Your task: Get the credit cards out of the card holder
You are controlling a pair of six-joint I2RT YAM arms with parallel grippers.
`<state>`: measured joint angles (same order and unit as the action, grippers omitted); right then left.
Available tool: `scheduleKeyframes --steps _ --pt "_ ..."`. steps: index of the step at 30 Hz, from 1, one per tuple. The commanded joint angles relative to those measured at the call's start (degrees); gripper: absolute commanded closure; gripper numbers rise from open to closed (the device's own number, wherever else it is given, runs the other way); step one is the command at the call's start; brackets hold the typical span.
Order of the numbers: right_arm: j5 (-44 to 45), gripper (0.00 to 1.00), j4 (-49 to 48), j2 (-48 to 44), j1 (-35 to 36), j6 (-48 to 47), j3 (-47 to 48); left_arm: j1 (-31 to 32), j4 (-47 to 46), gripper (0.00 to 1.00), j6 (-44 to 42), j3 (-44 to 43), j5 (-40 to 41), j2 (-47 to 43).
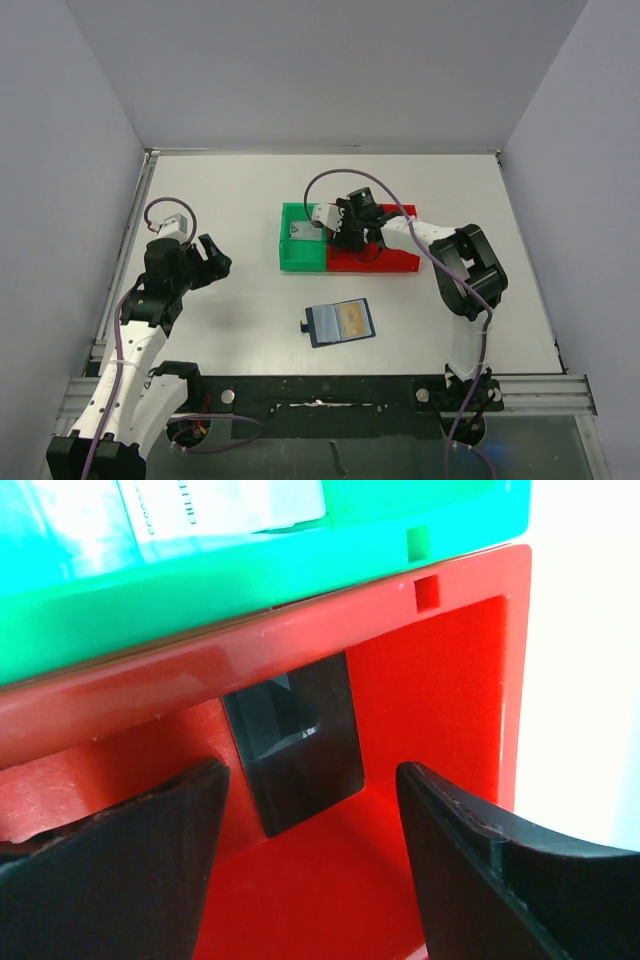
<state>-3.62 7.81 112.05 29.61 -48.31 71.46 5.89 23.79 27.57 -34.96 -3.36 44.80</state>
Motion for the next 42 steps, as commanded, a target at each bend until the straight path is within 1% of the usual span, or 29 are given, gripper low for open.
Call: scheduleKeyframes --steps 1,8,13,16,20,24,27,31,33,34,36,39,42 --pt "-0.4 0.3 -0.8 -2.6 -0.3 1.2 2.5 -0.3 -2.4 0.26 -1.4 -1.5 -1.1 -0.1" --pt "-2.6 0.29 -2.7 -4.3 -0.6 3.9 2.3 -0.3 -2.4 0.26 -1.5 -1.6 -1.3 0.3" --pt "-4.7 0.29 -5.9 -8.3 -0.7 6.7 0.3 -0.3 -2.5 0.26 -1.5 -1.5 -0.9 -0.1" --pt "-5.3 0.29 -8.2 -11.9 -0.7 8.2 -1.5 -0.3 -2.6 0.26 -1.5 -1.5 -0.9 -0.2" --pt "-3.9 0.28 -11.3 -17.4 -0.7 11.4 -4.1 -0.3 -2.7 0.26 -1.5 -1.5 -0.9 -0.2" --pt "-1.3 0.27 -16.7 -26.5 -0.7 19.1 -9.7 -0.3 -3.0 0.26 -1.5 -1.3 -0.6 -0.5" --pt "2.9 0.22 -19.8 -34.8 -0.7 25.8 -16.0 -0.4 -3.2 0.26 -1.6 -1.2 -0.1 -0.4" --pt "11.5 0.11 -24.5 -45.0 -1.2 32.5 -24.9 -0.4 -3.1 0.26 -1.5 -1.3 0.3 -0.3" --pt "16.1 0.03 -25.7 -49.7 -1.4 36.6 -28.7 -0.4 -2.9 0.25 -1.5 -1.4 0.6 -0.5" --pt "18.2 0.0 -24.7 -51.5 -1.5 38.9 -29.8 -0.4 -2.9 0.24 -1.5 -1.4 0.6 -0.5" --pt "19.8 0.02 -18.9 -54.4 -1.7 43.3 -29.5 -0.4 -3.0 0.23 -1.5 -1.3 0.6 -0.6" --pt "19.3 0.02 -7.8 -56.8 -1.8 49.8 -27.0 -0.4 -2.7 0.22 -1.5 -1.6 0.6 -0.4" --pt "20.6 0.03 0.3 -59.0 -2.0 56.6 -25.8 -0.5 -2.4 0.22 -1.5 -1.8 0.5 -0.7"
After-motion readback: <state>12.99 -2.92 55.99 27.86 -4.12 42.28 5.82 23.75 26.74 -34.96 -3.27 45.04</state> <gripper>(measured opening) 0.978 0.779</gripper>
